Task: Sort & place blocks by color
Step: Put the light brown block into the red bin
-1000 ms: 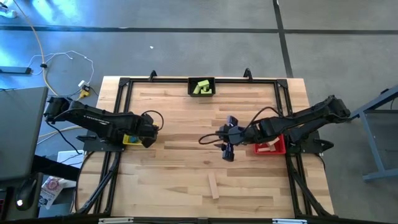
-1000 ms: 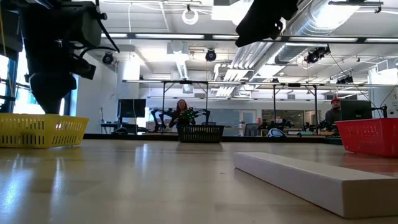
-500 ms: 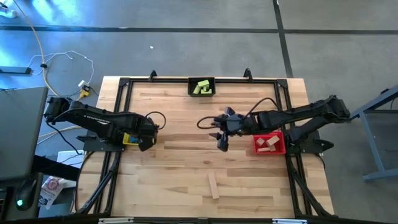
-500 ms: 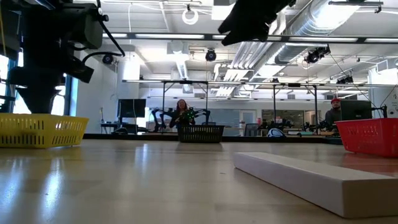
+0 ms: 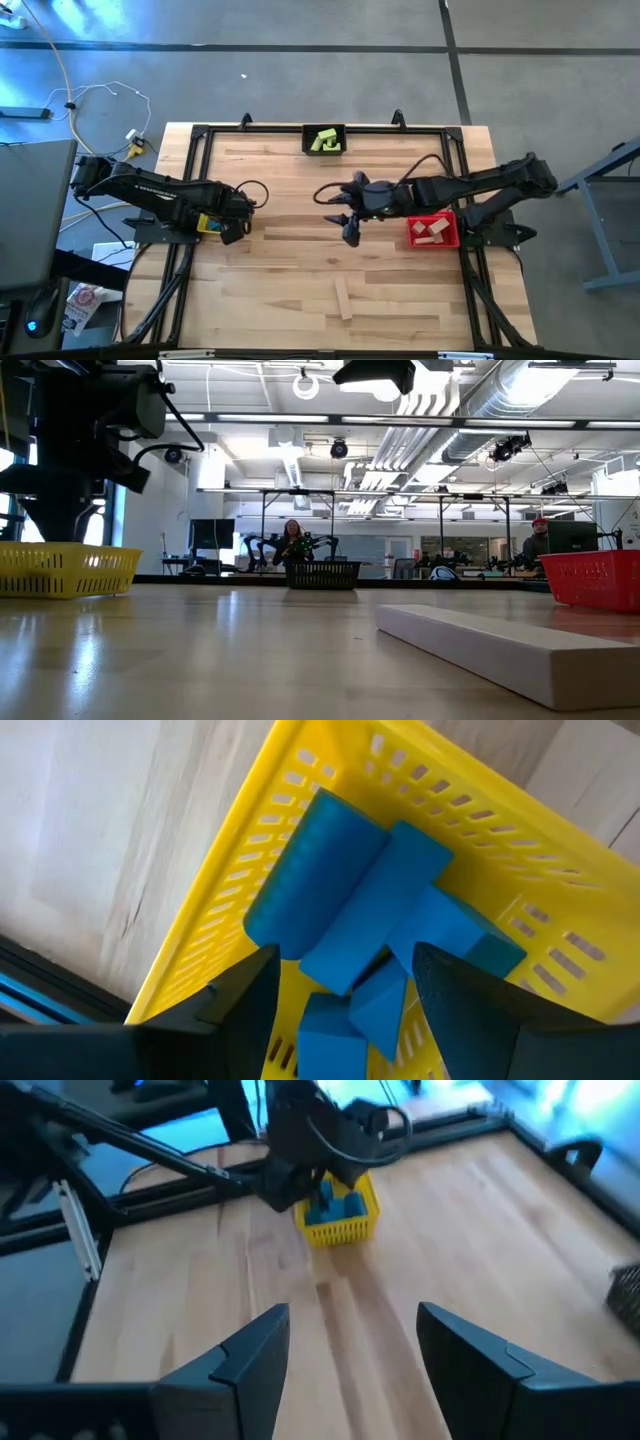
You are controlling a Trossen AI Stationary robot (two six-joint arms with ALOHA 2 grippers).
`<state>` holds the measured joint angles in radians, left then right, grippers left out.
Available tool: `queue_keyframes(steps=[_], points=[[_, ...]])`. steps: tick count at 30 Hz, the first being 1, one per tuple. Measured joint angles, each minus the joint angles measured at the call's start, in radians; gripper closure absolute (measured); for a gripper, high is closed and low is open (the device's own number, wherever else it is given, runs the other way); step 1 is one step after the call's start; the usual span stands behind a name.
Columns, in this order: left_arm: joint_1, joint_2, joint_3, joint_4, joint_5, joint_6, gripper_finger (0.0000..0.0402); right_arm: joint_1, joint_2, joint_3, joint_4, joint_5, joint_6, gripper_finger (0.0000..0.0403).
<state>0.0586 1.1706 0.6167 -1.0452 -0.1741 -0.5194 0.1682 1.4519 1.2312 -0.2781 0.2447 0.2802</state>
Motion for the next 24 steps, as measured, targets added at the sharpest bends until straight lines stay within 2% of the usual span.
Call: queue_keyframes(steps=[3,12,19,24], points=[[0.000,0.000,0.000,0.002,0.000,0.000,0.0184,0.003,0.059,0.079,-0.083,0.002,0.106,0.0197],[0.000,0.000,0.000,0.006,-0.009,-0.001,0.0184,0.049,0.290,0.376,-0.504,-0.027,0.560,0.0197],[0.000,0.000,0.000,0.007,-0.018,-0.009,0.0185,0.126,0.458,0.537,-0.582,-0.122,0.879,0.0197],[0.000,0.000,0.000,0.011,-0.019,-0.010,0.0184,0.180,0.541,0.581,-0.616,-0.149,1.053,0.0197]])
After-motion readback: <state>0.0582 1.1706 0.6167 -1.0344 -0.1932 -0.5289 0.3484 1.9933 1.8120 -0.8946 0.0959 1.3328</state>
